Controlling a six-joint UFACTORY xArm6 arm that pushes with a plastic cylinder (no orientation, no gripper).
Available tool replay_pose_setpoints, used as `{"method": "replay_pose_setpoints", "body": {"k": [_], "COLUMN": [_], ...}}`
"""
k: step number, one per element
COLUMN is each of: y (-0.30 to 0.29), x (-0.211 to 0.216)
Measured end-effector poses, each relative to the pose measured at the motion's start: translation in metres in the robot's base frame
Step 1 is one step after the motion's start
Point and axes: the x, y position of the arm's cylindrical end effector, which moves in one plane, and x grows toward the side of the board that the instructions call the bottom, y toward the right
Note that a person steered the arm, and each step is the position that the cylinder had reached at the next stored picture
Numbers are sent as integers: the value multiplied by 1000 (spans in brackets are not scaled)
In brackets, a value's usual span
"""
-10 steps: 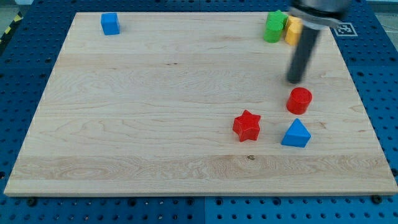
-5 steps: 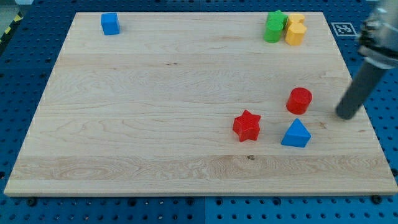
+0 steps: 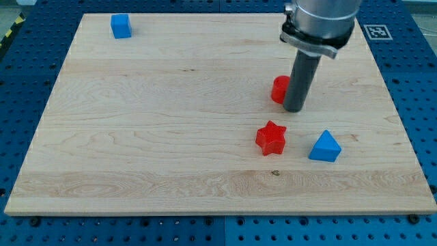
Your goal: Move red circle to the bottom side of the blue cube
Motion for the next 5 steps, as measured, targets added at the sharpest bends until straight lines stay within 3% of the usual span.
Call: {"method": "replay_pose_setpoints", "body": {"k": [2,4,5], "y": [45,-89,-67], "x": [-14,-59,-59]}}
